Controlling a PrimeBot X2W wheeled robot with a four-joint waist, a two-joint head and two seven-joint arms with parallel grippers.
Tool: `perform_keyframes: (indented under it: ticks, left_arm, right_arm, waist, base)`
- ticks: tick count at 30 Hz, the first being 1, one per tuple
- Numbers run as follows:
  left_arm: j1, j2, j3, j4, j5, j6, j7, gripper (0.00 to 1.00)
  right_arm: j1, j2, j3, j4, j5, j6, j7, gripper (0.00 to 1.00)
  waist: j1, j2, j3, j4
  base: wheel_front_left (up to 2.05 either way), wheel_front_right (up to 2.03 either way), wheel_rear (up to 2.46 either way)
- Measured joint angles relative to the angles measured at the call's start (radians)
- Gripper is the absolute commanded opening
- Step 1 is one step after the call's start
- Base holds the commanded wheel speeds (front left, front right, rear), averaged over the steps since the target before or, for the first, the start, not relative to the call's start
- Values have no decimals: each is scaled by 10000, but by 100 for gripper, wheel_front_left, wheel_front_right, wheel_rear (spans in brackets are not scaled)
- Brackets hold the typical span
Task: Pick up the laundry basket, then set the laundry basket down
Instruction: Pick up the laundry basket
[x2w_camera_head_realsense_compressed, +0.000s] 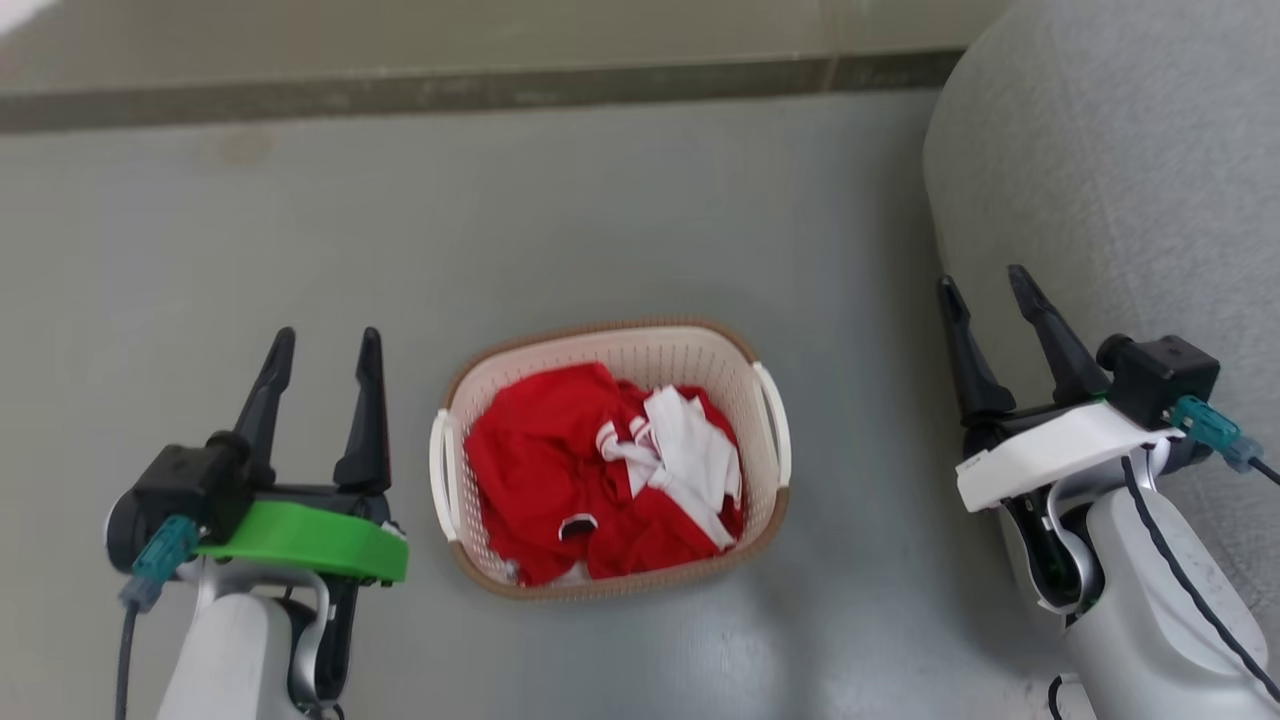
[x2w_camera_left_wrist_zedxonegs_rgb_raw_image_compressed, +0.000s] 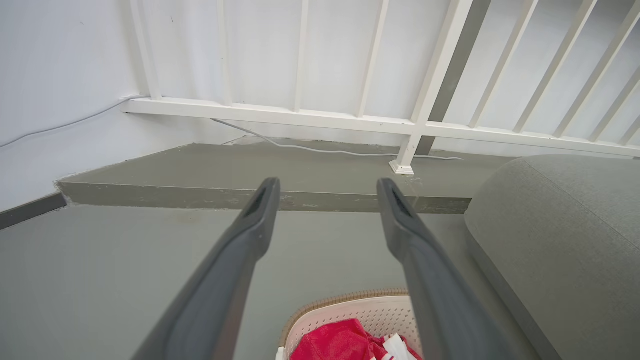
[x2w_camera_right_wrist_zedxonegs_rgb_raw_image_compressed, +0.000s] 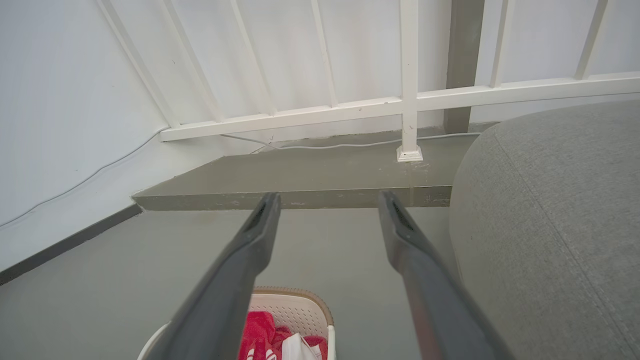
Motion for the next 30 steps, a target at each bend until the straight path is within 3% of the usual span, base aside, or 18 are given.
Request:
perform_keyframes:
  ticks: [11, 30]
  left_arm:
    - [-1175, -33, -487, 1103, -405, -48, 0, 100]
    - [-3879, -130, -811, 4863, -614, -104, 48, 100]
  right_arm:
    - [-839, -205, 326, 1381, -71, 56, 0, 100]
    - [-3304, -174, 1333, 3718, 6, 146, 67, 100]
  waist:
    - [1, 0, 1448, 39]
    - [1, 0, 4175, 277]
  base:
    - [0, 0, 0]
    - [0, 0, 0]
